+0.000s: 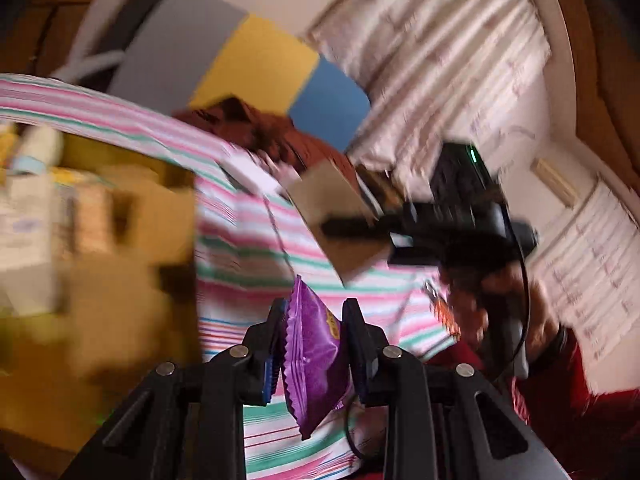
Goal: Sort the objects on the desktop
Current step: 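Carry the beige box and purple packet over the gold tray and open both grippers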
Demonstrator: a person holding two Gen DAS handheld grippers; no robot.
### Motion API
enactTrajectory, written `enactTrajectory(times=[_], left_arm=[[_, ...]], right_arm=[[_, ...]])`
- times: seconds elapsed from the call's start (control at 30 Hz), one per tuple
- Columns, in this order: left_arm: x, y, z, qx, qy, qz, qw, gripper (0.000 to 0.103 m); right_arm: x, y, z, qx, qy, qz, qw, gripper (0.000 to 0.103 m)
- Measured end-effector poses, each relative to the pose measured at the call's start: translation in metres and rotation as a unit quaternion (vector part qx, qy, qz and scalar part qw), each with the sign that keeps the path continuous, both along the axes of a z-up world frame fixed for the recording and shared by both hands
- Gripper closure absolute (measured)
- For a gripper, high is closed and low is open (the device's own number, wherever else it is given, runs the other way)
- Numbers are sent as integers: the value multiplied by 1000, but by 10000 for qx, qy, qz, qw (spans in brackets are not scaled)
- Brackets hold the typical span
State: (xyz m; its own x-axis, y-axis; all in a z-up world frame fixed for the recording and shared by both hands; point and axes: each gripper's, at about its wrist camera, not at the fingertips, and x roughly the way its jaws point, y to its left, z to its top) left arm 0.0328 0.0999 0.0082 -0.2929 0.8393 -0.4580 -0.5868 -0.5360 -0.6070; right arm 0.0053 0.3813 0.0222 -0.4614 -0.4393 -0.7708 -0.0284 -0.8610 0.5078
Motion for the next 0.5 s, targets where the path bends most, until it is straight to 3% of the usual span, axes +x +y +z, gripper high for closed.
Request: enactTrajectory(times=[0.23, 0.37, 0.5], left_arm=[[-19, -98, 4, 80, 27, 1329, 9911, 75], [-33, -146, -8, -54, -112, 2071, 9782, 75], [-48, -177, -24, -162, -413, 2534, 9663, 75]], right_arm=[[5, -95, 13, -123, 162, 964, 9951, 52], [5, -150, 13, -171, 200, 1543, 9877, 52], [7, -196, 7, 261, 272, 1981, 9795, 52]])
